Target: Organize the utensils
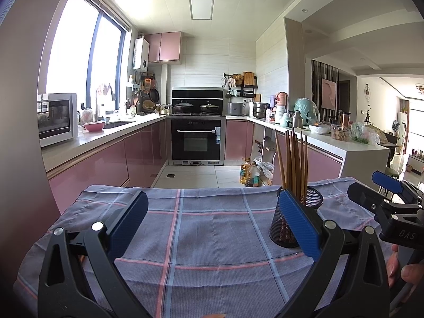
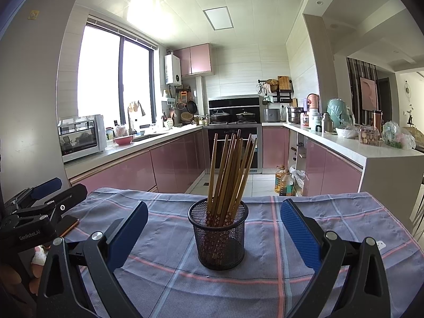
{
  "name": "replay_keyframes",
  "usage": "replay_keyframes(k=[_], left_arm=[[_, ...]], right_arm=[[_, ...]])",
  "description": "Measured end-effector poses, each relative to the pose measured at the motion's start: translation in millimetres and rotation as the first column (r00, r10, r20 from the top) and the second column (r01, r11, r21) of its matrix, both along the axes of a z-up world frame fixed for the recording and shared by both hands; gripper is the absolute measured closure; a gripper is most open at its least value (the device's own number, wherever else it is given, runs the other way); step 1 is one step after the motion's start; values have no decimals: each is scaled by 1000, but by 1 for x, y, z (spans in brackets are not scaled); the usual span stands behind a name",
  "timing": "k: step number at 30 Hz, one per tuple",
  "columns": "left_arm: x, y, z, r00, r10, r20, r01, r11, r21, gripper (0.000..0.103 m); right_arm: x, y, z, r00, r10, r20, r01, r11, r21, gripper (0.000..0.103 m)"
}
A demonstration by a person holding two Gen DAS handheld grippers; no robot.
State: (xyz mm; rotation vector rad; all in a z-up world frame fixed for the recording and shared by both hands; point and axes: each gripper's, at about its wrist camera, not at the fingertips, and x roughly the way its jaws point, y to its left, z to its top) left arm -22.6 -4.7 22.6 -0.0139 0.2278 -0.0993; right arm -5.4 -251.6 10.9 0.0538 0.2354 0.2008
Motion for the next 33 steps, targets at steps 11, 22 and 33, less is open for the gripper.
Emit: replay_keyframes(k=[11, 22, 33], left_arm=[[-1, -1, -3, 1000, 2, -5, -2, 1000, 4, 5], [-6, 0, -3, 1000, -6, 2, 5, 1000, 23, 5], [27, 16, -17, 988, 15, -156, -14, 1000, 8, 5]], right_arm=[[0, -1, -2, 1000, 0, -4, 0, 1000, 6, 6], [1, -2, -3, 1000, 1, -7, -1, 1000, 9, 6], [39, -45, -32, 968, -128, -217, 118, 991, -57, 6]])
